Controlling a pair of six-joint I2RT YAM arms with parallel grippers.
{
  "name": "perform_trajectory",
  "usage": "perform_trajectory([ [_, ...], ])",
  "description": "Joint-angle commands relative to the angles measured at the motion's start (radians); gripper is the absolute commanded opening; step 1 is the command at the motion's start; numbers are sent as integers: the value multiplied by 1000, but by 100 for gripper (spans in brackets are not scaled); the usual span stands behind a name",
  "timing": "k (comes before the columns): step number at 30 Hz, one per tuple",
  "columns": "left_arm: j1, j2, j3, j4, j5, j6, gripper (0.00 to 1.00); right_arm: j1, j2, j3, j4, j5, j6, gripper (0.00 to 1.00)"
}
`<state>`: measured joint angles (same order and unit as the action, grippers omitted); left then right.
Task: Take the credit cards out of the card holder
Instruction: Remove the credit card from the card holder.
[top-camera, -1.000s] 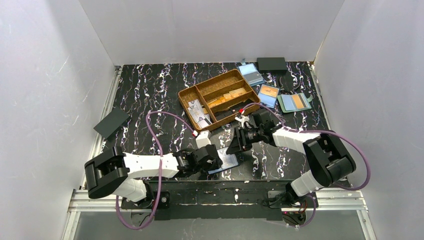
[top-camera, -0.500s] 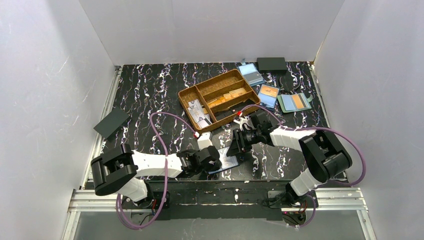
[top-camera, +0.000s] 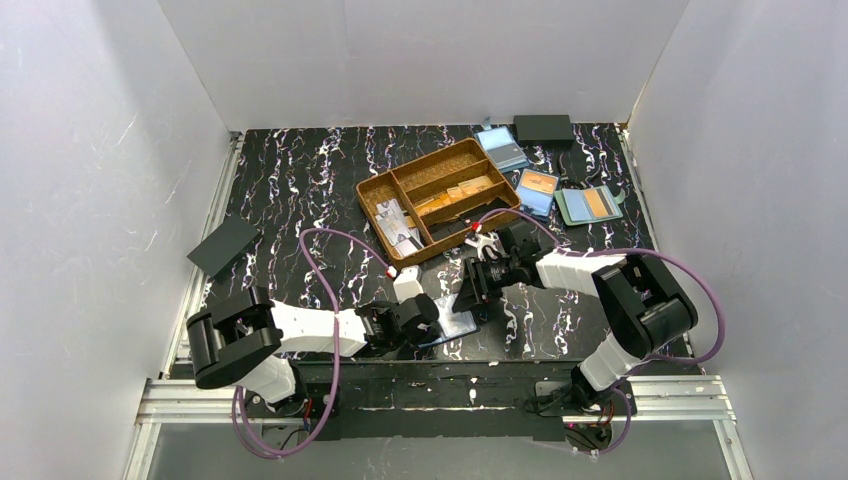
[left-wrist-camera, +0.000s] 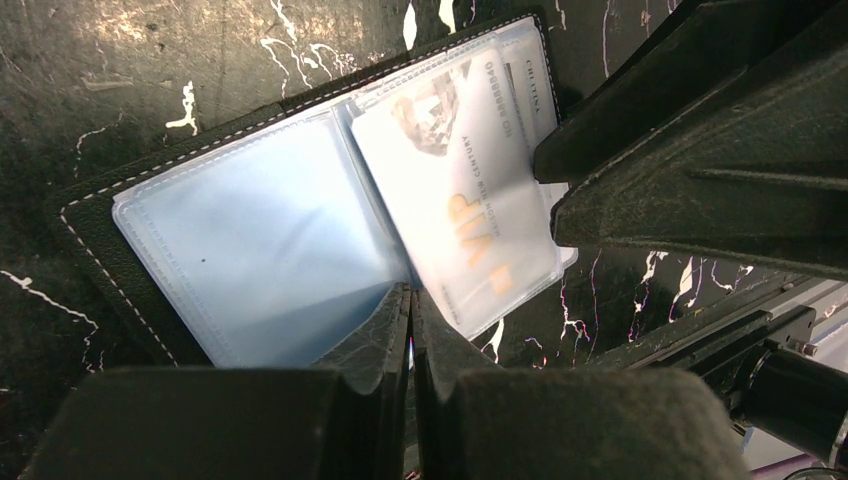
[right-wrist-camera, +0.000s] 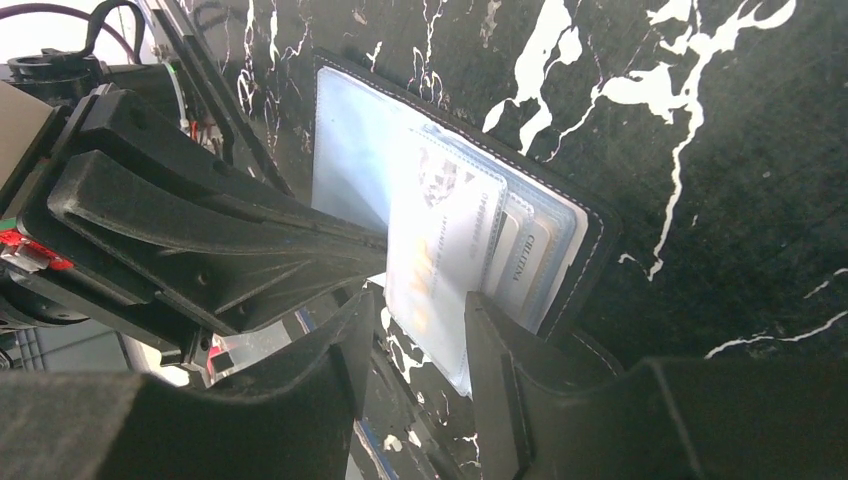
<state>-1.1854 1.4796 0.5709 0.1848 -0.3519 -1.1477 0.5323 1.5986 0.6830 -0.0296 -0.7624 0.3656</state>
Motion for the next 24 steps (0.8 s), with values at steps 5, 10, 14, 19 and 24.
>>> perform_trajectory([
  [5,-2,53,-21,-40,-21,-19,0,20,24,23,-40,41,-49,53],
  [10,-2,53,-28,-41,-19,-24,0,37,36,17,3,-90,-4,52],
  [14,-2,49,-31,-41,-18,-27,0,47,29,5,70,-187,54,51],
  [19,-2,49,-39,-41,-13,-38,0,48,7,-11,137,-244,107,50],
  [24,-2,17,-63,-41,-22,-58,0,46,-26,17,36,-99,-6,50],
])
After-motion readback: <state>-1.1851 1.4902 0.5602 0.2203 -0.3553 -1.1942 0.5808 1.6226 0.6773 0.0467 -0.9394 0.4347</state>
